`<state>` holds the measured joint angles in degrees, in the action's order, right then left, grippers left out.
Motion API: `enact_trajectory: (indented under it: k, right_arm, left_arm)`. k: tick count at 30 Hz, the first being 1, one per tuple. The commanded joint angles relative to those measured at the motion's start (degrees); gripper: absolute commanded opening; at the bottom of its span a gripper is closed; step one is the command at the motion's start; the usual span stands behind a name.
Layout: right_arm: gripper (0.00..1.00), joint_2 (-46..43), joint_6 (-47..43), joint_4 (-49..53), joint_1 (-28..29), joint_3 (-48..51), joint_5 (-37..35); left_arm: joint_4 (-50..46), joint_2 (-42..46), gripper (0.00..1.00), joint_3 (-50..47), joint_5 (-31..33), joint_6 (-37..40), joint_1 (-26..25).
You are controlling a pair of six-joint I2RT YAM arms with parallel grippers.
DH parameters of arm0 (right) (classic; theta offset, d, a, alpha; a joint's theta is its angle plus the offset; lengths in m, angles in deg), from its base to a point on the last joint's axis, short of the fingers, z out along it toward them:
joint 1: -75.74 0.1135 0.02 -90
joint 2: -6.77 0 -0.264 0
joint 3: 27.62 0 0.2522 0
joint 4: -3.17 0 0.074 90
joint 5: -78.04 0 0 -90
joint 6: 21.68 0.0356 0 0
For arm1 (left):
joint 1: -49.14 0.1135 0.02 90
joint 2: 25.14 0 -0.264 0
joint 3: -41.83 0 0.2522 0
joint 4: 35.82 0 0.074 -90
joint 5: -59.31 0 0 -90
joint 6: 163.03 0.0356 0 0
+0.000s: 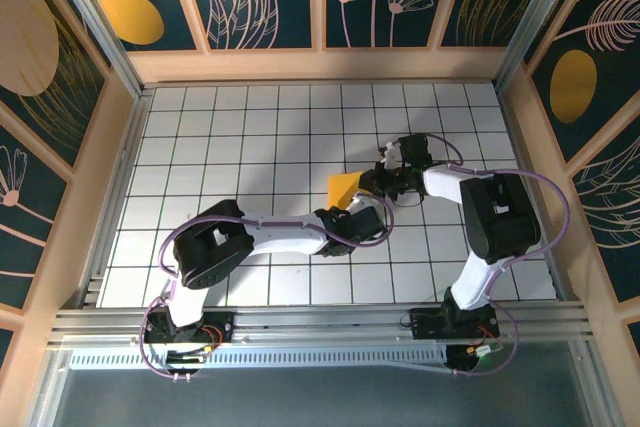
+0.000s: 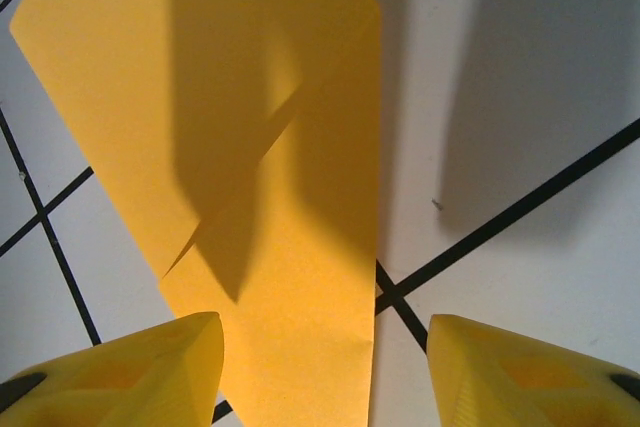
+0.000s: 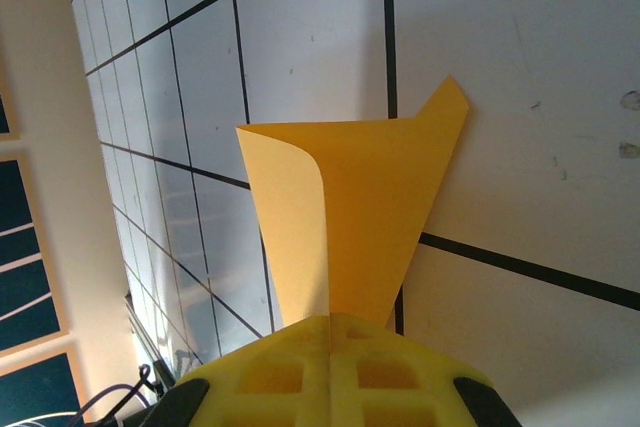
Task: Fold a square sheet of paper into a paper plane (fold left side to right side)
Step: Fold the wing for the fifth time at the center of the table.
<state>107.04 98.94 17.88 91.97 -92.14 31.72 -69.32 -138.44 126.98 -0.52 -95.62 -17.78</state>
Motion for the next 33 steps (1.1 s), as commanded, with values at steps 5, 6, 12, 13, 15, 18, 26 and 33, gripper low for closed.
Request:
enact_trajectory:
  k: [5,6,12,13,15,18,26,33]
  right_arm:
    - [0.0,0.97,0.11,1.92,0.49,-1.57,-1.29]
    - [0.0,0.98,0.01,2.11,0.5,-1.64,-1.47]
    - [0.0,1.32,-0.29,2.16,0.53,-1.28,-2.09]
    - [0.0,1.32,-0.32,2.21,0.54,-1.33,-2.19]
    - [0.0,1.41,-0.52,2.41,0.55,-1.28,-2.43]
    - [0.0,1.48,-0.82,2.82,0.49,-1.31,-3.05]
    - [0.0,1.12,-1.64,3.91,0.17,-1.0,-5.48]
    - [0.13,-4.36,-3.92,4.9,-5.04,1.63,-9.35]
  left_arm:
    - [-1.62,-2.19,0.41,1.6,2.1,-1.6,-0.12]
    - [-1.41,-2.19,0.38,1.49,2.02,-1.66,-0.07]
    - [-0.82,-2.5,0.24,1.16,2.0,-2.15,-0.11]
    - [-0.82,-2.45,0.22,1.11,2.04,-2.3,-0.08]
    - [-0.81,-2.54,0.18,1.03,2.17,-2.61,-0.1]
    - [-0.7,-2.41,0.13,0.86,2.41,-2.81,0.01]
    - [-0.02,-2.36,0.03,0.51,1.56,-3.06,0.03]
    - [3.75,1.62,0.0,-2.19,-6.76,-2.82,2.71]
